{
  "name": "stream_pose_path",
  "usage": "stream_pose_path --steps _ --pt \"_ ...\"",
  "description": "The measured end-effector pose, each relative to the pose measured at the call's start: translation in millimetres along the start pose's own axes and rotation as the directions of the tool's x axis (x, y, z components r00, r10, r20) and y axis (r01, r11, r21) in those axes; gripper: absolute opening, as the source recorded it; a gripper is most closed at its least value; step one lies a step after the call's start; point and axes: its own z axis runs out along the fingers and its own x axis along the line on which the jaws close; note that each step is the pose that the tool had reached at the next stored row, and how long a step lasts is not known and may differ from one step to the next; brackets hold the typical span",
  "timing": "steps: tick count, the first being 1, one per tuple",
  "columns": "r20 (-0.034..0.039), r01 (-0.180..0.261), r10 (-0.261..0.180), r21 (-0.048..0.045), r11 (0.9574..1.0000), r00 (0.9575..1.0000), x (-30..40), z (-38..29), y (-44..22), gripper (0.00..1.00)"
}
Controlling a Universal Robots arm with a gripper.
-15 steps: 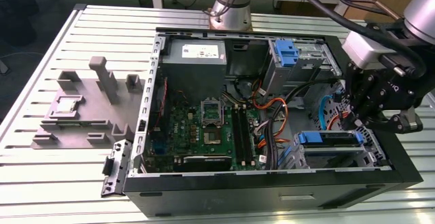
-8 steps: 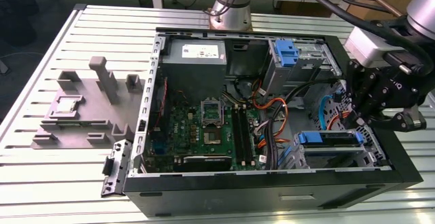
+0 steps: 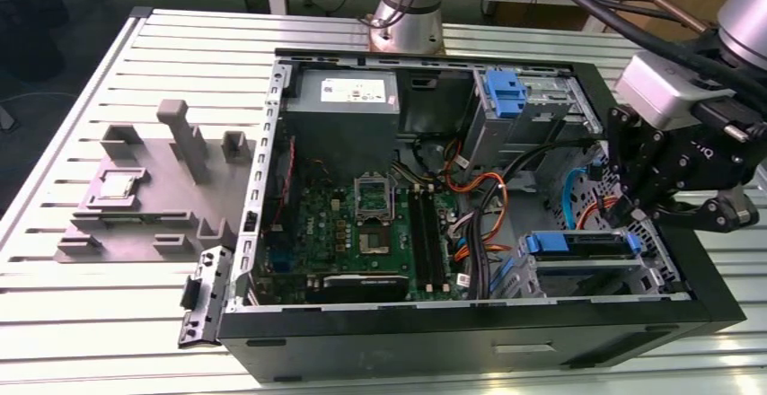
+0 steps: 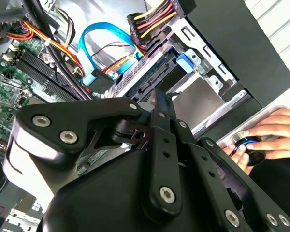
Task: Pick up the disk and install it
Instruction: 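Insert the disk into the insertion slot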
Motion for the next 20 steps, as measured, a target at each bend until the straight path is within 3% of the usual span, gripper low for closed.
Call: stream_pose_path --steps 5,9,16,20 --pt "-0.0002 0.0 0.0 0.0008 1.0 1.0 -0.9 -0.2 -3.8 0.1" --pt "-0.0035 0.0 0.0 0.0 1.0 1.0 -3.5 -0.3 -11.6 0.1" --pt "-0.0104 0.0 0.0 -0.0017 1.0 0.9999 -18.8 -0.7 -26.3 0.1" --pt "-0.0143 0.0 0.0 -0.0026 1.0 0.9999 -26.5 -1.0 -31.1 0.1"
